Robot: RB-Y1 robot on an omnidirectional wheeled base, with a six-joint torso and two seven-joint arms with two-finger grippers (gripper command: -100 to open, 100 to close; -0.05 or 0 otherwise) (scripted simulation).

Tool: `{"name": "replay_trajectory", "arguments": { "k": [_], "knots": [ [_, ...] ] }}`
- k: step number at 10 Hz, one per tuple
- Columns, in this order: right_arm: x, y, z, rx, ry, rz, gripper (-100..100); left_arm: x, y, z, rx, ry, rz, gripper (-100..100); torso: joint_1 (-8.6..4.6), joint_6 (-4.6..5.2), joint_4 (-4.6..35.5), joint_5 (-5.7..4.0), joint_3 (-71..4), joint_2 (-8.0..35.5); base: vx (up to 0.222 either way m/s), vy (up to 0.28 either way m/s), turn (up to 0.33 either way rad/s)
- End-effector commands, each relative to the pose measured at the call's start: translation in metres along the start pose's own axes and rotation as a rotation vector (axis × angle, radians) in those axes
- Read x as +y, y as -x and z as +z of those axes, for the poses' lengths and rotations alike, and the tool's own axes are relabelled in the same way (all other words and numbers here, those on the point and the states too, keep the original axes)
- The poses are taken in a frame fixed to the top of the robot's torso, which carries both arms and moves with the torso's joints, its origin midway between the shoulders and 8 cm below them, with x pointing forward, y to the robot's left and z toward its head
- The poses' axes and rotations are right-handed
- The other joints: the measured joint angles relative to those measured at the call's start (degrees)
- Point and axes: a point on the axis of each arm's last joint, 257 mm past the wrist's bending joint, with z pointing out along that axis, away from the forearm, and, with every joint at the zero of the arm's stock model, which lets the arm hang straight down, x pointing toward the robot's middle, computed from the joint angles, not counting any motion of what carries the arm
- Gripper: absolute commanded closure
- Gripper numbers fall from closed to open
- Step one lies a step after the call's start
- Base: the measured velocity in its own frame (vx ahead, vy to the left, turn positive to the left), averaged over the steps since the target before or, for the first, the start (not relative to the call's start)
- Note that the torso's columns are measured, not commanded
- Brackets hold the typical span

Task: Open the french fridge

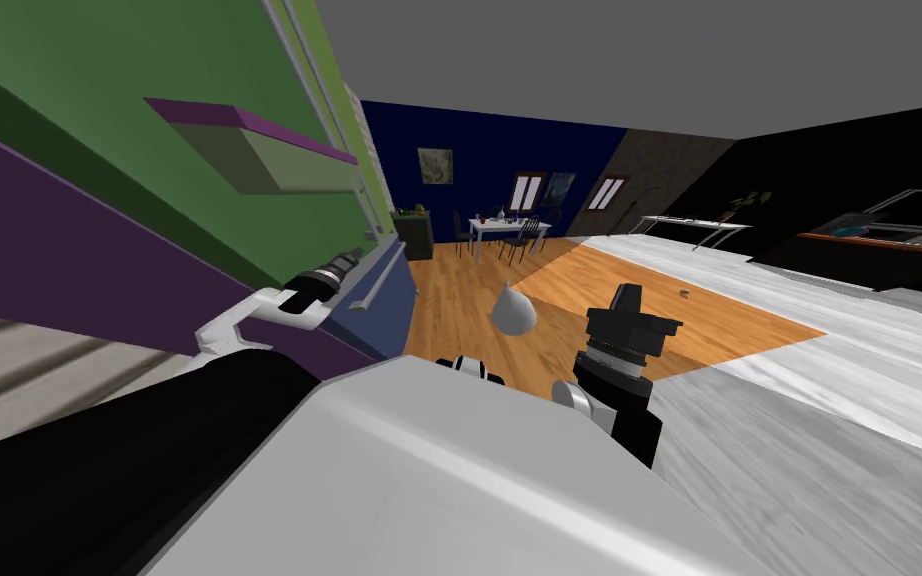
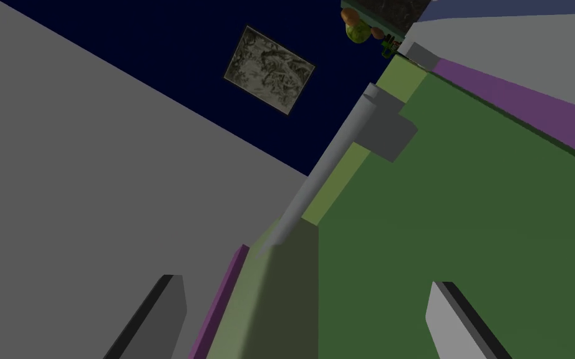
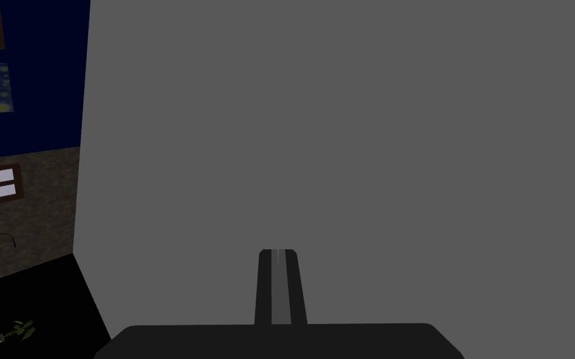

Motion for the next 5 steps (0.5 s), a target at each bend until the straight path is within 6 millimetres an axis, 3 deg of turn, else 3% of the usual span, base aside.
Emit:
{"name": "replay_trajectory", "arguments": {
  "k": [1,5],
  "knots": [
    [0.0,0.0,0.0,0.0,0.0,0.0,0,0.015,0.02,0.008,-0.035,0.039,0.003,-100,0.01,-0.01,0.01,0.0,0.02,0.03,0.042,0.063,-0.086],
    [0.0,0.0,0.0,0.0,0.0,0.0,0,0.047,0.067,0.021,-0.122,0.131,0.001,-100,0.09,0.0,-0.01,0.03,-0.01,-0.01,0.059,0.077,-0.212]
  ]
}}
